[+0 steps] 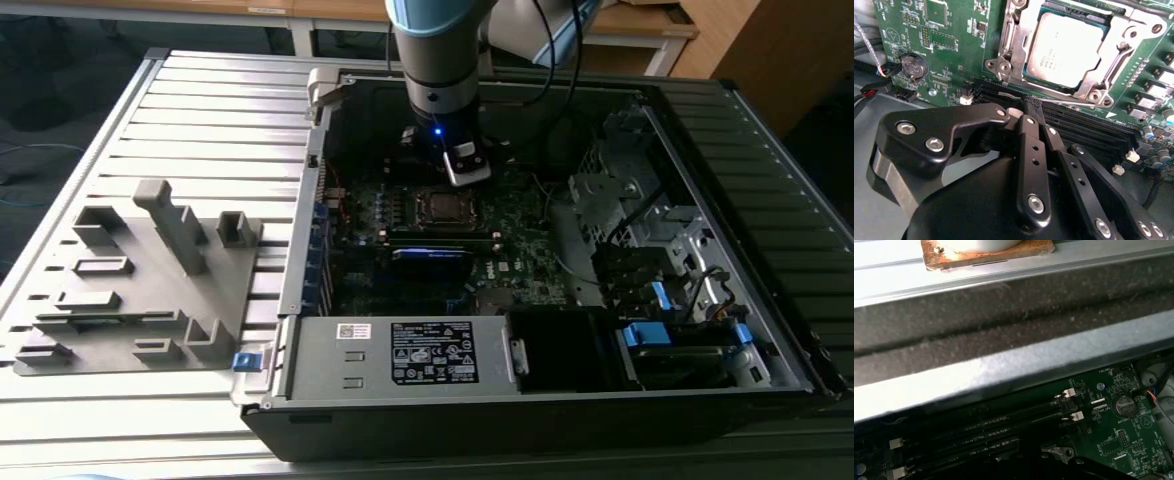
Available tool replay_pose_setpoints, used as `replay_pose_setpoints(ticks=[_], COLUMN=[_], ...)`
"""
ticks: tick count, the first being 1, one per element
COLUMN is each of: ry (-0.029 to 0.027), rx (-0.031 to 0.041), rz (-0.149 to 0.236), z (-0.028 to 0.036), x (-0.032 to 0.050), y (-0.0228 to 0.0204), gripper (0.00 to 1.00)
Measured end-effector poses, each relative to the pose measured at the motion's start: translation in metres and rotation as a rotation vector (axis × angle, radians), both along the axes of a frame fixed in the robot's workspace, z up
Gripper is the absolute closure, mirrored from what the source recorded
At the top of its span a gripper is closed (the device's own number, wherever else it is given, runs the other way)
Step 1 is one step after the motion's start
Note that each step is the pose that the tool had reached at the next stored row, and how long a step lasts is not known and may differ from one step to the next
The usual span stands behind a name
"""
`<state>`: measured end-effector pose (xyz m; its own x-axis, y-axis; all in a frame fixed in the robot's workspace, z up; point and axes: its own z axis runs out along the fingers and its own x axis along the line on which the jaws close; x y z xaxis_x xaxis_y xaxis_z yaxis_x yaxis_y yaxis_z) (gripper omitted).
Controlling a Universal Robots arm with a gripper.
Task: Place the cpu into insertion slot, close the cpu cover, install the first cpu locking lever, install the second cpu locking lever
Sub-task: 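Install the first cpu locking lever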
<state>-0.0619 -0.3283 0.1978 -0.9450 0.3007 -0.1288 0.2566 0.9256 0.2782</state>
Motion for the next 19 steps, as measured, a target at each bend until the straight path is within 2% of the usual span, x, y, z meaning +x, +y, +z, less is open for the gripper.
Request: replay_pose_setpoints(ticks=[10, 19], ry=[-0.0008, -0.0009], rx=[-0.0005, -0.0017], rz=[0.000, 0.000], z=[-0.0032, -0.0037], x=[0.0000, 0.0001], y=[-0.0031, -0.0034], gripper=[0.89, 0.89])
